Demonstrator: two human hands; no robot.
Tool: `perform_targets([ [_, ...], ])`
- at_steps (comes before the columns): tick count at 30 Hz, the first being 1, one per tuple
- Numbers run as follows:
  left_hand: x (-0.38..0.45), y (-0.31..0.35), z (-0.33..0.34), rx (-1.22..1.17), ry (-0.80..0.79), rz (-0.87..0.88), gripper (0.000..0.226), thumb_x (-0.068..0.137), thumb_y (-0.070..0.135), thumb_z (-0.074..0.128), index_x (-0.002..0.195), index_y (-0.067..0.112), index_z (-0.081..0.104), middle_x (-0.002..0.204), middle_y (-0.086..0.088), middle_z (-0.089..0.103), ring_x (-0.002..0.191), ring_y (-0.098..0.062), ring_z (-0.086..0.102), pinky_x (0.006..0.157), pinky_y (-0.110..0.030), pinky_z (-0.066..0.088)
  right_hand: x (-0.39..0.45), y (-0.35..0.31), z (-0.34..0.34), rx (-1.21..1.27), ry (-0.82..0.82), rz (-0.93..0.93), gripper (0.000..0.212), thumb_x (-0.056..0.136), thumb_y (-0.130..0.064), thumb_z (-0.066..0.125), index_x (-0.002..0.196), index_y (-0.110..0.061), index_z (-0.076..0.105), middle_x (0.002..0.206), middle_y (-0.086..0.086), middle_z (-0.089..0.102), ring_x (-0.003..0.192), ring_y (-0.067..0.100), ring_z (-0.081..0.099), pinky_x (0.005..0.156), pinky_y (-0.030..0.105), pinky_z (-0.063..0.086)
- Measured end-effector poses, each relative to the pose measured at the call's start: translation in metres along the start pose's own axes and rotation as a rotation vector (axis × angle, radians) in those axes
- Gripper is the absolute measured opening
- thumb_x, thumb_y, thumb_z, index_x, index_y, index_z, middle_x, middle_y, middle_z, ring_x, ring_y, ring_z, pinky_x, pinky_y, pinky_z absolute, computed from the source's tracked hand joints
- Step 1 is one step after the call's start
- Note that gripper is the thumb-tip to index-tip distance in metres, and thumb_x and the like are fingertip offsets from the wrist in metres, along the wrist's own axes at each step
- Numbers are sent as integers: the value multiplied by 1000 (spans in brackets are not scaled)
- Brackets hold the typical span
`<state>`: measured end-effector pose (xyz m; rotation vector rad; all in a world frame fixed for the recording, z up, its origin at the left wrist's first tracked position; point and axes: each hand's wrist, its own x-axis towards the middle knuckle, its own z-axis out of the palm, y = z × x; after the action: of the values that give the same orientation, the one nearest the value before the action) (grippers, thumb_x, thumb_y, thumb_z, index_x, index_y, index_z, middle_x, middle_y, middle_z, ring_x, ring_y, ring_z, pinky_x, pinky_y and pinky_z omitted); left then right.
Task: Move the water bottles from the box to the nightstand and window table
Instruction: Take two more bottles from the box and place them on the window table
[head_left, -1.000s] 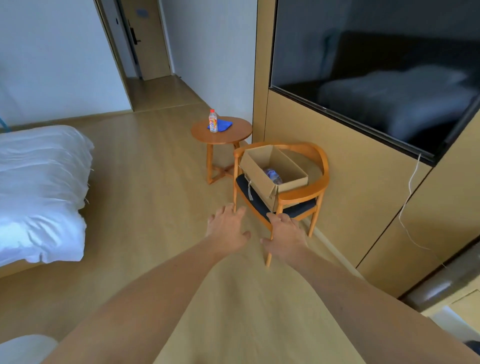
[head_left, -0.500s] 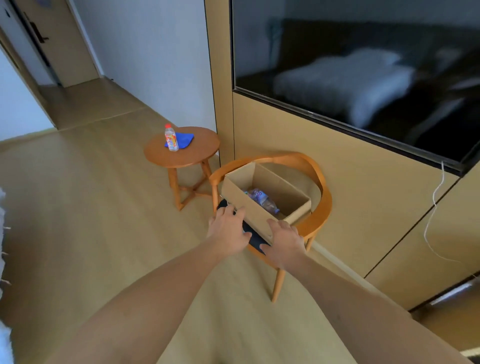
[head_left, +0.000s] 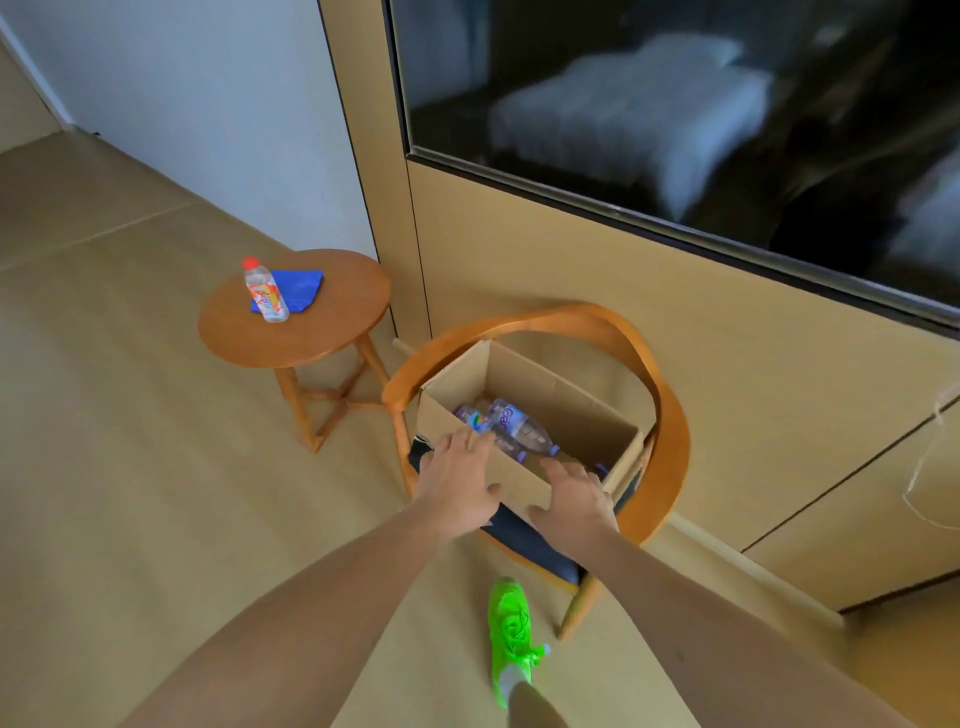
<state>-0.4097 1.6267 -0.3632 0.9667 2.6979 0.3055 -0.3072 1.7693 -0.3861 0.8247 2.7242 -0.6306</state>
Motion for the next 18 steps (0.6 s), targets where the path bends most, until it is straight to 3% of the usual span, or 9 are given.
perform_targets([
  [7, 117, -34, 21, 26, -173, -68, 70, 94, 43, 61, 155, 25, 33, 158, -8, 35, 145, -32, 31, 117, -50, 33, 120, -3, 16, 87, -168, 108, 70, 90, -41, 62, 153, -30, 34, 148, 7, 46, 136, 32, 42, 107, 44, 41],
  [18, 242, -67, 39, 26, -387, -28, 72, 98, 45, 56, 160, 23, 26, 162, -9, 31, 146, -33, 29, 117, -50, 35, 216, -1, 28, 183, -294, 295, 57, 93, -41, 58, 147, -28, 44, 140, 9, 52, 131, 33, 48, 103, 44, 43],
])
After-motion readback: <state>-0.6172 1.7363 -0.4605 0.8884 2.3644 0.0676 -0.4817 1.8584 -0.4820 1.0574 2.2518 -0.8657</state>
